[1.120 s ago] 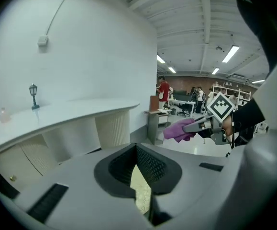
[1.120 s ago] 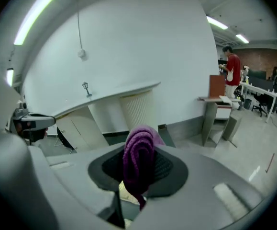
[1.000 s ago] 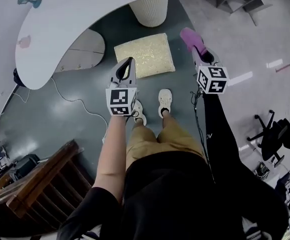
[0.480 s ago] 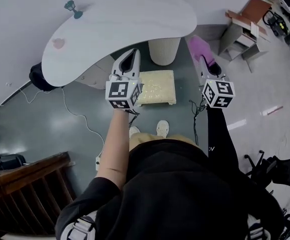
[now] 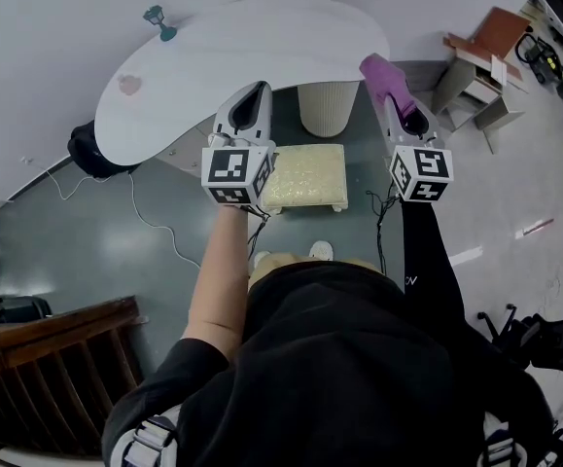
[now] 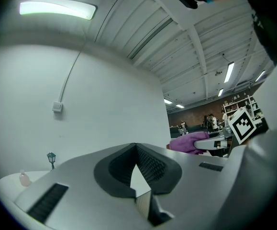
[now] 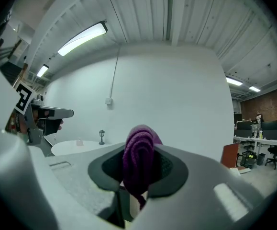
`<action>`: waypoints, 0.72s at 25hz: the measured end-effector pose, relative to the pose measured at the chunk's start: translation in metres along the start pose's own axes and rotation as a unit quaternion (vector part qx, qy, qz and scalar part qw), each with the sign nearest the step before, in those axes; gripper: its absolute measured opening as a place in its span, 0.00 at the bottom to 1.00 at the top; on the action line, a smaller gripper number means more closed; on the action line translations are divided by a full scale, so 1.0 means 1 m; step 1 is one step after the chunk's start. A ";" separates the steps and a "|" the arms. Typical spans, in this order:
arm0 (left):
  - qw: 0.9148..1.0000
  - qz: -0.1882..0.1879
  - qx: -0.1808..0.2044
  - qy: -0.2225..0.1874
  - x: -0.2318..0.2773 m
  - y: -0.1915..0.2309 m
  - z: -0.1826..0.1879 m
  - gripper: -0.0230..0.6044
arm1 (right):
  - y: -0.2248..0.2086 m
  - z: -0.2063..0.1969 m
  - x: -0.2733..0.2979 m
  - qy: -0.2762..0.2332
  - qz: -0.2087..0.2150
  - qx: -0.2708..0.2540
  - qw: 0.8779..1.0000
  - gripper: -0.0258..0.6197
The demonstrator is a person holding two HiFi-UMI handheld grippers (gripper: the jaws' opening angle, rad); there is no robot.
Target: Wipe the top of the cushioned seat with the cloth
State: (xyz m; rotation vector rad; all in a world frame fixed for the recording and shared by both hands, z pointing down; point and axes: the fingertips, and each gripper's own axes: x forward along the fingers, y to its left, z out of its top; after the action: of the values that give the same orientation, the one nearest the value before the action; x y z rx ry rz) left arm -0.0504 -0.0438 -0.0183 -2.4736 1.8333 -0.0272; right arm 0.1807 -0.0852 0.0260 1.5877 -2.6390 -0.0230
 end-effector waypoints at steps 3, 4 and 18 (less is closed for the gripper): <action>1.000 -0.001 -0.001 -0.004 -0.002 0.002 0.006 0.05 | 0.002 0.001 0.000 -0.003 -0.002 0.004 1.000 0.17; 1.000 -0.002 -0.002 -0.004 -0.003 0.001 0.006 0.05 | 0.002 0.000 -0.001 -0.002 -0.003 0.007 1.000 0.17; 1.000 -0.018 0.024 -0.004 -0.006 -0.011 0.021 0.05 | -0.002 -0.002 -0.008 0.000 -0.004 0.012 1.000 0.17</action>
State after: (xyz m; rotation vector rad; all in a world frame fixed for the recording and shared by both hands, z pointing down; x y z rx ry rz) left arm -0.0406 -0.0339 -0.0381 -2.4696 1.7630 -0.0615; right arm 0.1867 -0.0787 0.0274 1.6044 -2.6439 0.0067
